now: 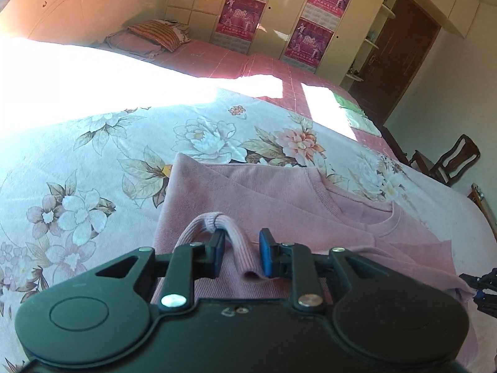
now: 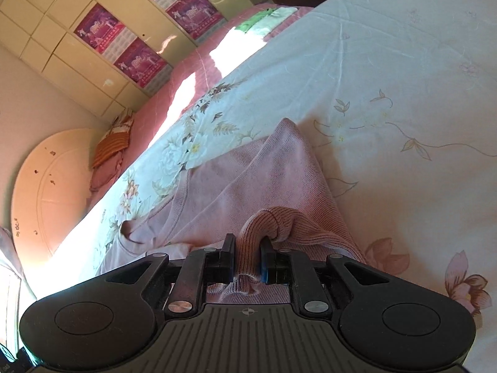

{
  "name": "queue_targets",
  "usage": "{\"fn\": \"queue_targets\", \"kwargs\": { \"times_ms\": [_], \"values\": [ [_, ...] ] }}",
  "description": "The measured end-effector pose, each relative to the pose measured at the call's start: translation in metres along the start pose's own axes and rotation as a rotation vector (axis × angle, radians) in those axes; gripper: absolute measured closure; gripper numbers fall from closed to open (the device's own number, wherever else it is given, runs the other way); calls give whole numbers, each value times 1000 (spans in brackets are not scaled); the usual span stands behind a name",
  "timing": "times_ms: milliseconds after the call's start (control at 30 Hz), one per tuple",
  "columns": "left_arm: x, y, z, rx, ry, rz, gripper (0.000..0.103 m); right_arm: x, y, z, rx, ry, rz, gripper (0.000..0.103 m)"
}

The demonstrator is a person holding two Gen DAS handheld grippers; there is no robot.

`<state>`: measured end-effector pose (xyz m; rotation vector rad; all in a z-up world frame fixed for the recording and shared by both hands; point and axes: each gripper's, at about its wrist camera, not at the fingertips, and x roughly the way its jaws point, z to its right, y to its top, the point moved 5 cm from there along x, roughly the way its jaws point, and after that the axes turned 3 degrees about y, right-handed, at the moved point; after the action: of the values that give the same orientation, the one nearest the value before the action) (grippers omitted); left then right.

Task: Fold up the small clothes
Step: 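Lift the hem with both grippers and fold it up onto the collar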

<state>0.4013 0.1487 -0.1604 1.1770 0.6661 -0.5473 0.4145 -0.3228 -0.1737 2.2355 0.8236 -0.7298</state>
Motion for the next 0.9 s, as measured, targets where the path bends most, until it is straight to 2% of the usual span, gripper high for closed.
{"fn": "queue_targets", "kwargs": {
  "times_ms": [33, 100, 133, 167, 233, 367, 600, 733, 900],
  "values": [
    [0, 0, -3, 9, 3, -2, 74, 1, 2, 0, -8, -5, 2, 78],
    [-6, 1, -9, 23, -13, 11, 61, -4, 8, -3, -60, -28, 34, 64],
    [-10, 1, -11, 34, -13, 22, 50, -9, 11, -4, -82, -37, 59, 46],
    [-16, 2, -14, 49, -14, 38, 40, -15, 15, -5, -108, -35, 86, 38],
    [-25, 7, -17, 74, -45, 70, 33, -21, 23, -10, -156, -35, 115, 38],
    [-20, 13, -18, 111, -88, 54, 32, -21, 25, -18, -274, -27, 107, 38],
    [25, 15, -4, 208, -65, 20, 33, 17, 9, -23, -431, -74, 18, 38],
    [54, 18, -2, 250, -36, -24, 33, 31, 14, -18, -487, -104, 1, 38],
    [70, 7, 1, 286, -93, -105, 48, 45, 14, -12, -555, -127, -33, 38]
  ]
}}
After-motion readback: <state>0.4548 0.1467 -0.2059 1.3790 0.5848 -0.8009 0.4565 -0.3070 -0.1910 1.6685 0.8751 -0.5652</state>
